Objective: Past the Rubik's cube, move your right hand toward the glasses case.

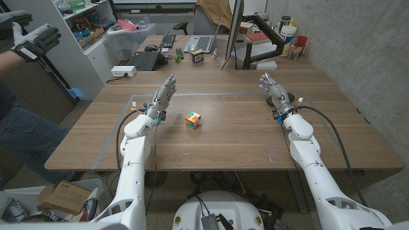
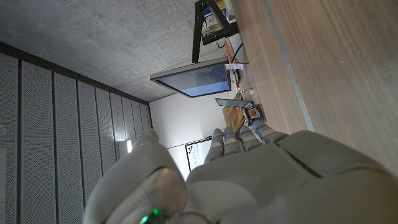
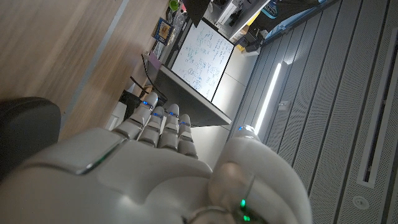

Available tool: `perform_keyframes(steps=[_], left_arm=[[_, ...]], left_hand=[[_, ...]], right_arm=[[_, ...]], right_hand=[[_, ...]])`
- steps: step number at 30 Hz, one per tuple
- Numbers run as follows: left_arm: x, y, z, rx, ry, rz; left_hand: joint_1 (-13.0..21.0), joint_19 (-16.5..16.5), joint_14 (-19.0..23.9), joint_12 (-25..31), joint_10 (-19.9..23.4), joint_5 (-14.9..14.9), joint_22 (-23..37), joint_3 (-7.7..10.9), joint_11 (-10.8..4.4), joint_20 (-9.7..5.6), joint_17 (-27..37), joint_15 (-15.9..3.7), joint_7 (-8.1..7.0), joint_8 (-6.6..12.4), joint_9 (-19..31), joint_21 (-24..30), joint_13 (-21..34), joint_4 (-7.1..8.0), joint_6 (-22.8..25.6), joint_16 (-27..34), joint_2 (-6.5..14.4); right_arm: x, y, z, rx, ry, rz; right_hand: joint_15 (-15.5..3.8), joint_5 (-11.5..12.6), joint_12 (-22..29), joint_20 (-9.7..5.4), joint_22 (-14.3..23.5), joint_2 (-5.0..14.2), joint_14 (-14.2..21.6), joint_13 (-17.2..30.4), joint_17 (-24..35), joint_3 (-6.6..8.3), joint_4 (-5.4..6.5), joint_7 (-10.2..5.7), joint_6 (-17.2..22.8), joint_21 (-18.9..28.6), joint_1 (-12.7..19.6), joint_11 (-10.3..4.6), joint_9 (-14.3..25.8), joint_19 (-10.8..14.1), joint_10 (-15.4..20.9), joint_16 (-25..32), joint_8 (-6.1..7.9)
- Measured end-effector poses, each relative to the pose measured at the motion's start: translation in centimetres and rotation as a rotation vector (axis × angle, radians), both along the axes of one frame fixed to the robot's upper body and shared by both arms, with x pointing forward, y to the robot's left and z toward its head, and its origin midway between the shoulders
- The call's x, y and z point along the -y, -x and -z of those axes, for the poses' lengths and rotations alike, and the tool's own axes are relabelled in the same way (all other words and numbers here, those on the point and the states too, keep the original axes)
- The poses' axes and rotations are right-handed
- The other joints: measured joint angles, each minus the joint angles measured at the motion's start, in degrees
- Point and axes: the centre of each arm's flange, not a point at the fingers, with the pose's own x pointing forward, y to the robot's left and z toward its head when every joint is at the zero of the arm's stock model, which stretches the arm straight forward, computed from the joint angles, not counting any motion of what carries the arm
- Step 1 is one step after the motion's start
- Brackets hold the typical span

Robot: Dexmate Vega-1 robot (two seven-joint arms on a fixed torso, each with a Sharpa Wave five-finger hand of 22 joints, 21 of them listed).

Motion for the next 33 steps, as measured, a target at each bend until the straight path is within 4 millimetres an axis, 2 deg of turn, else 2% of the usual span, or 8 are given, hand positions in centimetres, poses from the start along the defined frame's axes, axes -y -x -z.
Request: perform_keyframes(steps=[4, 13, 17, 20, 26, 31, 33], left_arm=[[0.0, 0.1, -0.1, 0.004, -0.004, 0.0], [0.2, 0.3, -0.2, 0.008, -0.012, 0.003], [0.3, 0.4, -0.2, 0.009, -0.014, 0.004], [0.3, 0.4, -0.3, 0.012, -0.016, 0.004], [0.4, 0.6, -0.3, 0.016, -0.018, 0.004], [0.5, 0.7, -0.3, 0.017, -0.02, 0.005], [0.6, 0.7, -0.3, 0.016, -0.021, 0.006]], left_hand=[[0.2, 0.0, 0.0, 0.0, 0.0, 0.0, 0.0, 0.0, 0.0, 0.0, 0.0, 0.0, 0.27, 0.0, 0.0, 0.0, 0.0, 0.0, 0.3, 0.0, 0.2], [0.2, 0.0, 0.0, 0.0, 0.0, 0.0, 0.0, 0.0, 0.0, 0.0, 0.0, 0.0, 0.32, 0.22, 0.0, 0.0, 0.0, 0.0, 0.3, 0.0, 0.2], [0.2, 0.0, 0.0, 0.0, 0.0, 0.0, 0.0, 0.0, 0.0, 0.0, 0.0, 0.0, 0.32, 0.22, 0.0, 0.0, 0.0, 0.0, 0.3, 0.0, 0.2], [0.2, -0.3, 0.0, 0.0, 0.0, 0.0, 0.0, 0.0, 0.0, 0.29, 0.0, 0.0, 0.32, 0.22, 0.0, 0.0, 0.0, 0.0, 0.3, 0.0, 0.2], [0.2, -0.3, 0.0, 0.0, 0.0, 0.0, 0.0, 0.0, 0.0, 0.29, 0.0, 0.0, 0.12, 0.22, 0.0, 0.0, 0.0, 0.0, 0.9, 0.0, 0.2], [0.2, -0.3, 0.0, 0.0, 0.0, 0.0, 0.0, 0.0, 0.0, 0.25, 0.0, 0.0, -0.1, 0.44, 0.0, 0.0, 0.0, 0.0, 1.1, 0.0, 0.2], [0.3, -0.5, 0.0, 0.0, -0.2, 0.0, 0.0, 0.0, -0.23, 0.06, 0.0, 0.0, -0.1, 0.44, 0.0, 0.0, 0.0, 0.0, 1.1, 0.0, 0.3]], right_arm=[[0.0, 0.1, -0.2, 0.018, 0.015, 0.022], [0.0, 0.4, -0.7, 0.059, 0.053, 0.064], [0.0, 0.4, -0.9, 0.072, 0.067, 0.078], [0.0, 0.5, -1.0, 0.084, 0.082, 0.091], [0.2, 0.6, -1.3, 0.105, 0.103, 0.114], [0.3, 0.7, -1.4, 0.115, 0.118, 0.128], [0.4, 0.7, -1.4, 0.119, 0.126, 0.136]], right_hand=[[-0.08, 0.0, 0.0, 0.0, 0.0, 0.0, 0.1, 0.0, 0.0, -0.01, -0.33, -1.23, 0.4, -0.3, 0.0, -0.41, 0.0, 0.0, 0.4, 0.0, 0.34], [-0.29, 0.0, 0.0, 0.0, 0.0, 0.0, 0.3, 0.0, 0.0, 0.23, -0.55, -2.28, 1.0, -0.7, 0.4, -0.82, 0.0, 0.0, 0.4, 0.0, 0.34], [-0.12, 0.0, -0.1, -0.01, 0.0, -0.39, 0.0, 0.0, 0.0, 0.14, -0.66, -3.38, 1.5, -1.8, 0.9, -1.03, 0.0, -0.1, 0.2, -0.5, 0.34], [-0.09, 0.0, -0.2, 0.02, 0.0, -0.16, -0.4, 0.0, 0.0, 0.23, -1.03, -4.2, 2.3, -2.5, 1.2, -1.15, 0.0, -1.3, 0.1, -0.7, 0.54], [-0.39, 0.4, -0.2, 0.0, 0.0, -0.15, -0.7, 0.0, 0.0, 0.1, -1.36, -5.3, 3.4, -3.1, 1.2, -3.36, 0.0, -1.7, 1.2, -0.7, 0.88], [-0.39, 0.4, -0.2, -0.09, 0.0, -0.15, -0.7, 0.0, 0.0, 0.24, -1.5, -5.61, 3.8, -3.5, 1.2, -3.6, 0.0, -2.2, 1.1, -0.7, 0.88], [-0.39, 0.4, -0.2, 0.11, 0.0, -0.15, -0.7, 0.0, 0.0, 0.24, -1.5, -5.83, 4.0, -3.9, 1.2, -4.26, 0.0, -2.4, 0.9, -0.7, 0.88]])
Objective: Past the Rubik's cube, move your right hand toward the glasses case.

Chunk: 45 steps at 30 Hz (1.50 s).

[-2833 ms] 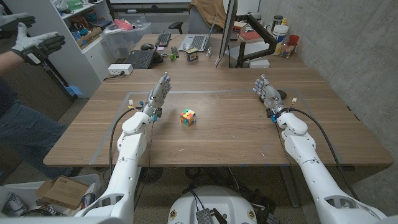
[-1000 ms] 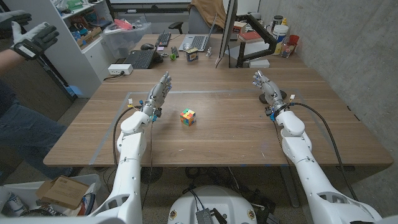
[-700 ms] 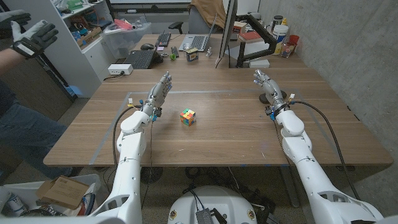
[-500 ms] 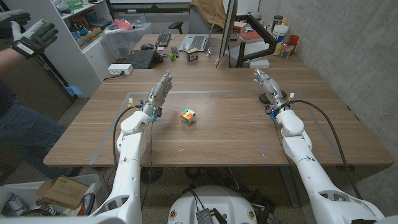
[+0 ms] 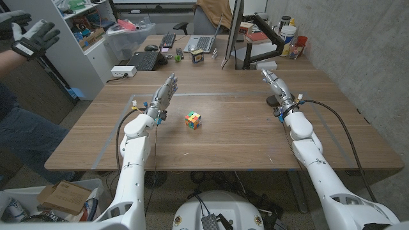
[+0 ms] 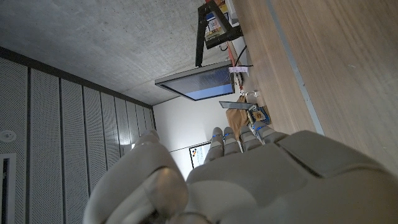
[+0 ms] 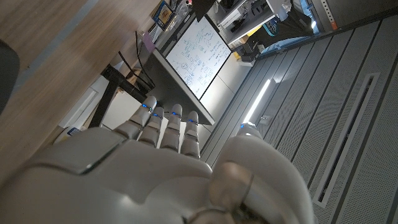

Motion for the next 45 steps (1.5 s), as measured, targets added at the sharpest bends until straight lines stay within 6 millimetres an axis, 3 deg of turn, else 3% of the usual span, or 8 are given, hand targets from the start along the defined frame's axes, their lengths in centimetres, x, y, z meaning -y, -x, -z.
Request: perform_keyframes(steps=[5, 7, 13, 32, 45], left_arm=[[0.2, 0.0, 0.0, 0.001, -0.002, 0.002], [0.2, 0.1, 0.0, 0.002, -0.002, 0.003], [0.4, 0.2, 0.0, 0.004, -0.004, 0.004], [0.5, 0.4, 0.0, 0.009, -0.01, 0.004], [0.7, 0.3, -0.9, 0.023, -0.024, 0.012]], left_hand=[[0.2, -0.1, 0.0, 0.2, 0.1, -0.2, 0.0, 0.0, -0.31, -0.08, 0.0, 0.0, -0.31, 0.0, 0.0, -0.2, 0.0, 0.0, 0.3, 0.0, 0.2], [0.2, -0.1, -0.2, 0.2, 0.2, -0.2, 0.0, 0.0, -0.4, -0.08, 0.0, -0.21, -0.31, 0.0, 0.0, -0.2, 0.0, 0.0, 0.3, 0.0, 0.2], [0.2, -0.1, -0.3, 0.2, 0.2, -0.3, 0.0, 0.0, -0.4, -0.08, 0.0, -0.26, -0.31, 0.0, 0.0, -0.2, 0.0, 0.0, 0.3, 0.2, 0.2], [0.2, -0.1, 0.0, 0.2, 0.4, -0.3, 0.0, 0.0, -0.6, -0.08, 0.0, -0.47, -0.72, 0.0, 0.0, -0.2, 0.0, 0.0, 0.7, 0.2, 0.2], [0.2, -0.3, 0.0, 0.2, 0.2, -0.3, 0.0, -0.24, -0.38, 0.13, 0.0, -0.47, 0.12, 0.0, 0.0, -0.2, 0.0, -0.24, 1.1, 0.2, 0.2]], right_arm=[[0.2, 0.0, 0.0, 0.005, 0.009, 0.017], [0.3, 0.1, 0.0, 0.006, 0.013, 0.022], [0.5, 0.3, -0.2, 0.015, 0.031, 0.04], [0.6, 0.5, -0.8, 0.053, 0.135, 0.124], [0.7, 0.4, -1.4, 0.087, 0.221, 0.2]], right_hand=[[1.46, 0.0, -0.4, 1.17, 0.3, -0.07, 1.0, 0.0, 0.0, 0.0, -0.48, -0.55, 0.5, -1.0, 0.1, -3.23, 0.2, -0.3, -0.5, 0.0, 0.0], [2.1, 0.0, -0.4, 1.8, 0.3, -0.22, 1.2, 0.0, 0.0, 0.0, -0.48, -0.8, 0.8, -1.1, 0.2, -3.82, 0.3, -0.5, -0.6, 0.0, 0.0], [3.09, 0.0, -0.4, 2.58, 0.3, -0.46, 1.2, 0.0, 0.0, 0.23, -0.71, -1.1, 1.1, -1.5, 0.9, -4.04, 0.3, -0.9, -0.8, 0.0, 0.0], [3.61, 0.0, -0.9, 2.78, 0.3, -0.15, 0.7, 0.0, 0.0, 0.23, -1.19, -1.46, 0.1, -2.3, 1.2, -3.99, 0.3, -1.1, -1.1, -0.2, -0.72], [3.8, 0.0, -1.3, 2.78, 0.3, -0.15, 0.5, 0.0, 0.0, 0.23, -1.19, -1.8, -0.3, -2.7, 1.2, -3.6, 0.3, -1.1, -1.5, -0.4, -0.71]])
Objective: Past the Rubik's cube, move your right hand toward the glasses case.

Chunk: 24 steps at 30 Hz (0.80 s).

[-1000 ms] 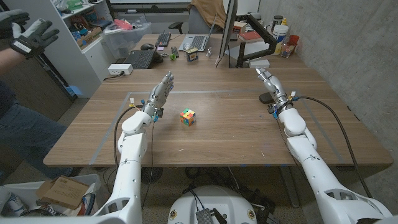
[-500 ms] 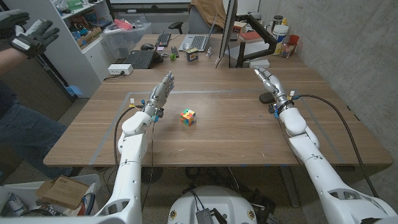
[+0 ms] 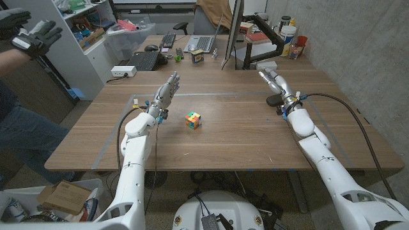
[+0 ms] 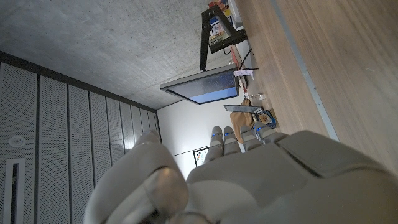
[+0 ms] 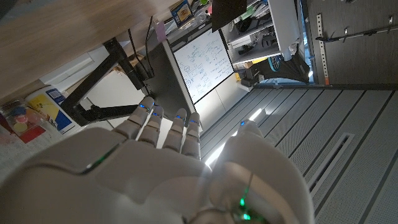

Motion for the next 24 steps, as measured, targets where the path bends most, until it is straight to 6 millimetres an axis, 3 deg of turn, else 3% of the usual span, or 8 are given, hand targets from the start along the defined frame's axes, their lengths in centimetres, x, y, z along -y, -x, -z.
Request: perform_keyframes(steps=[17, 24], left_arm=[[0.21, -0.25, -0.3, -0.001, -0.009, 0.004], [0.2, -0.27, -0.25, -0.002, -0.008, 0.005]], left_hand=[[0.3, -0.2, -0.2, 0.0, 0.0, 0.0, 0.0, 0.0, 0.0, 0.21, 0.0, 0.22, 0.3, 0.0, 0.0, 0.0, 0.0, 0.0, 0.3, 0.0, 0.3], [0.3, -0.2, -0.2, 0.0, 0.0, 0.0, 0.0, 0.0, 0.0, 0.21, 0.0, 0.22, 0.3, 0.0, 0.0, 0.0, 0.0, 0.0, 0.3, 0.0, 0.3]], right_arm=[[-0.17, -0.37, -0.64, 0.024, 0.158, 0.117], [-0.21, -0.47, -0.85, 0.032, 0.209, 0.159]], right_hand=[[0.1, 0.0, -0.1, 0.38, 0.0, 0.0, -0.5, 0.0, 0.0, -0.1, -0.09, 0.0, -0.6, -0.7, 0.0, -0.01, 0.0, -0.4, -0.6, 0.0, -0.44], [1.27, 0.0, -0.4, 0.74, 0.0, 0.0, -1.0, 0.0, 0.0, -0.07, -0.41, -0.2, -0.8, -1.1, 0.0, 0.0, 0.0, -0.1, -1.4, -0.2, -0.44]])
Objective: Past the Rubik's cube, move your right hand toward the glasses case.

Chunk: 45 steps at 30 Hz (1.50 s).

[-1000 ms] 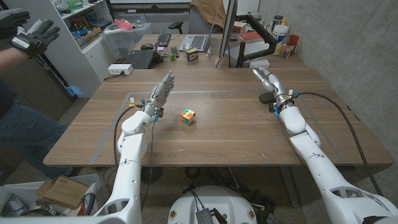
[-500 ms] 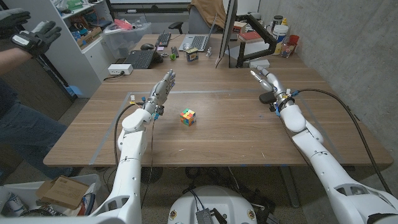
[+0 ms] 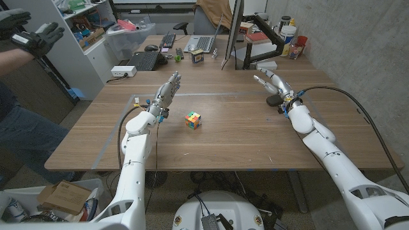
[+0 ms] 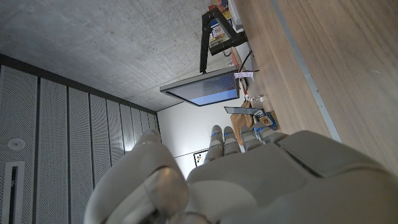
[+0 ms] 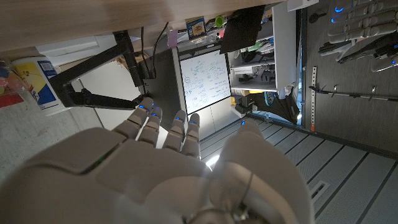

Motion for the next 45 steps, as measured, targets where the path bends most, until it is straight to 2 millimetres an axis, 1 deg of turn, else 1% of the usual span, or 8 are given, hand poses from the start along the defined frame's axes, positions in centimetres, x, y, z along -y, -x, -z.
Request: perform_keyframes(steps=[8, 14, 23, 25, 30, 35, 40, 45], left_arm=[[-0.1, 0.0, 0.4, -0.005, 0.005, 0.002], [-0.2, 0.2, 0.7, -0.005, 0.007, 0.0], [-0.5, 0.6, 1.0, -0.004, 0.01, -0.005], [-0.5, 0.6, 1.0, -0.005, 0.011, -0.006], [-0.5, 0.8, 1.1, -0.003, 0.012, -0.009], [-0.5, 0.9, 1.0, -0.002, 0.012, -0.01], [-0.5, 1.0, 1.0, -0.002, 0.01, -0.011], [-0.4, 1.0, 0.9, 0.0, 0.007, -0.012]], left_hand=[[0.0, 0.0, 0.0, 0.0, 0.0, -0.4, 0.0, 0.0, 0.0, 0.0, 0.0, 0.0, 0.0, 0.0, 0.0, 0.0, 0.0, 0.0, 0.0, 0.0, 0.0], [0.0, -0.2, 0.0, 0.0, 0.0, -0.4, 0.0, 0.0, 0.0, -0.21, 0.0, 0.0, 0.0, 0.0, 0.0, 0.0, 0.0, 0.0, 0.0, 0.0, 0.0], [0.0, -0.3, 0.0, 0.0, -0.3, -0.4, 0.0, 0.0, 0.31, -0.3, 0.0, 0.0, 0.0, 0.0, 0.0, 0.0, 0.0, 0.0, 0.0, 0.0, 0.0], [0.0, -0.3, 0.0, 0.0, -0.3, -0.4, 0.0, 0.0, 0.31, -0.3, 0.0, 0.0, 0.0, 0.0, 0.0, 0.0, 0.0, 0.0, 0.0, 0.0, 0.0], [0.0, -0.3, 0.0, 0.0, -0.3, -0.4, 0.0, -0.18, 0.31, -0.3, 0.0, 0.0, -0.01, 0.0, 0.0, 0.0, 0.0, -0.18, 0.0, 0.0, 0.0], [0.0, -0.3, 0.0, 0.0, -0.3, -0.4, 0.0, -0.18, 0.31, -0.3, 0.0, 0.0, -0.01, 0.0, 0.0, 0.0, 0.0, -0.18, 0.0, 0.0, 0.0], [0.2, -0.3, 0.0, 0.0, -0.3, -0.4, 0.0, -0.18, 0.31, -0.3, 0.0, 0.0, -0.01, 0.0, 0.0, 0.0, 0.0, -0.17, 0.0, 0.0, 0.2], [0.2, -0.6, 0.0, 0.0, -0.3, -0.4, 0.0, -0.17, 0.3, 0.0, 0.0, 0.0, -0.01, 0.0, 0.0, 0.0, 0.0, -0.17, 0.0, 0.0, 0.2]], right_arm=[[0.1, 0.1, -0.4, 0.014, 0.054, 0.038], [0.2, 0.1, -0.5, 0.017, 0.082, 0.063], [0.6, -0.1, -0.7, 0.004, 0.128, 0.11], [0.7, -0.2, -0.8, -0.001, 0.137, 0.118], [0.9, -0.4, -0.9, -0.022, 0.165, 0.146], [1.0, -0.6, -1.0, -0.034, 0.183, 0.164], [1.3, -0.8, -1.1, -0.046, 0.2, 0.186], [1.4, -0.9, -1.2, -0.051, 0.215, 0.202]], right_hand=[[0.18, 0.0, 0.0, 0.42, 0.0, 0.0, -0.2, 0.0, 0.0, 0.0, 0.0, -0.02, 0.0, -0.4, 0.0, -0.31, 0.0, -0.4, -0.3, 0.0, 0.0], [0.04, 0.0, 0.0, 1.33, 0.0, 0.0, -0.3, 0.0, -0.2, -0.24, -0.23, -0.22, 0.2, -0.6, 0.0, -0.31, 0.0, -0.1, -0.3, -0.1, 0.0], [0.35, 0.4, -0.5, 2.86, 0.0, -0.17, -2.1, 0.0, -0.3, -0.19, -0.64, -0.31, -0.1, -1.7, 0.2, 0.97, 0.0, -1.2, -1.7, -0.5, 0.0], [0.36, 0.4, -0.7, 2.85, 0.0, -0.3, -2.3, 0.0, -0.3, -0.18, -0.63, -0.33, -0.3, -1.9, 0.3, 1.02, 0.0, -1.2, -2.3, -0.5, 0.0], [0.37, 0.4, -0.7, 4.08, 0.0, -0.3, -2.9, 0.0, -0.3, -0.18, -0.63, -0.19, -0.8, -2.3, 0.3, 1.22, 0.0, -1.6, -2.9, -0.5, 0.0], [0.65, 0.4, -0.7, 4.28, 0.0, -0.3, -3.2, 0.0, -0.3, -0.17, -1.1, -0.4, -1.0, -2.7, 0.3, 1.52, 0.0, -1.8, -3.2, -0.5, 0.0], [0.67, 0.4, -1.0, 4.69, 0.0, -0.3, -3.6, 0.0, -0.3, -0.17, -1.1, -0.3, -1.5, -3.1, 0.3, 2.36, 0.0, -2.3, -4.0, -0.5, -0.4], [0.87, 0.4, -1.0, 5.31, 0.0, -0.3, -4.4, 0.0, -0.3, -0.17, -1.1, -0.3, -1.5, -3.8, 0.3, 2.58, 0.0, -2.9, -4.6, -0.7, -0.4]])
